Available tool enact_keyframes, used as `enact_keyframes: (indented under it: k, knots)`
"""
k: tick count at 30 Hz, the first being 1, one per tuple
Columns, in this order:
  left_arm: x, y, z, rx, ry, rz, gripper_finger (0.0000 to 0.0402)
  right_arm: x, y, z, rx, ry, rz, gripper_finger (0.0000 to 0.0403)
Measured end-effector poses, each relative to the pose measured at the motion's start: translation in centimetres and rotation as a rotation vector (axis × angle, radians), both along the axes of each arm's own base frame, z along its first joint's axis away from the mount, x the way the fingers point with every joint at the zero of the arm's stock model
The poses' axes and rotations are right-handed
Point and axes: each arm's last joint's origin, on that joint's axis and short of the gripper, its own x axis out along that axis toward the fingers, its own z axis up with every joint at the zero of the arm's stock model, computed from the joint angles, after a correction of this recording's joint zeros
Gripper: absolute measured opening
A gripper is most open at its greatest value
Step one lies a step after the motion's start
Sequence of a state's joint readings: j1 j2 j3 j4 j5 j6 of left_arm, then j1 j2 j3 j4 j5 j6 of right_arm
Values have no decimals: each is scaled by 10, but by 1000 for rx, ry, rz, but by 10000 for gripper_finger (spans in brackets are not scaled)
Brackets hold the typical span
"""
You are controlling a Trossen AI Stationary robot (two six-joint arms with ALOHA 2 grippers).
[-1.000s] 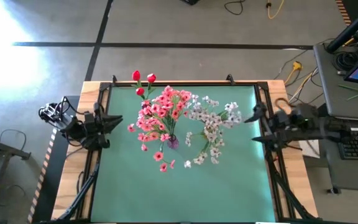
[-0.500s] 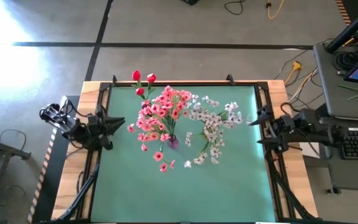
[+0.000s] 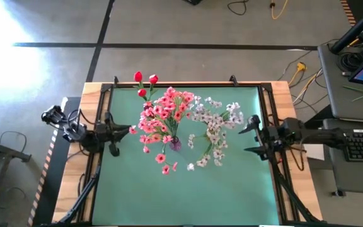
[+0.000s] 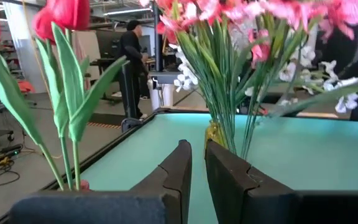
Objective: Sort flowers into vase by color
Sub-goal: Return to Home Position
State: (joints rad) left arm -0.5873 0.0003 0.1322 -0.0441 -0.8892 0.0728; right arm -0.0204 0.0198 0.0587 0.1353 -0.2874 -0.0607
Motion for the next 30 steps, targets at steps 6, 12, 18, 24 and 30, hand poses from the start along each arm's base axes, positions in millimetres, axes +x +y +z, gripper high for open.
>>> enact_keyframes:
  k: [6, 12, 18, 24, 30]
  knots:
    - [4, -2, -17, 38, 55, -1, 35, 2, -1, -8, 46, 32, -13, 327]
    - [7, -5, -28, 42, 65, -4, 35, 7, -6, -27, 108, 177, -201, 327]
    - [7, -5, -29, 49, 65, -11, 35, 7, -6, -24, 95, 150, -197, 327]
    - [7, -5, -29, 39, 62, -7, 35, 7, -6, -25, 119, 158, -196, 327]
    - [7, -5, -29, 28, 60, -8, 35, 7, -6, -27, 158, 192, -197, 327]
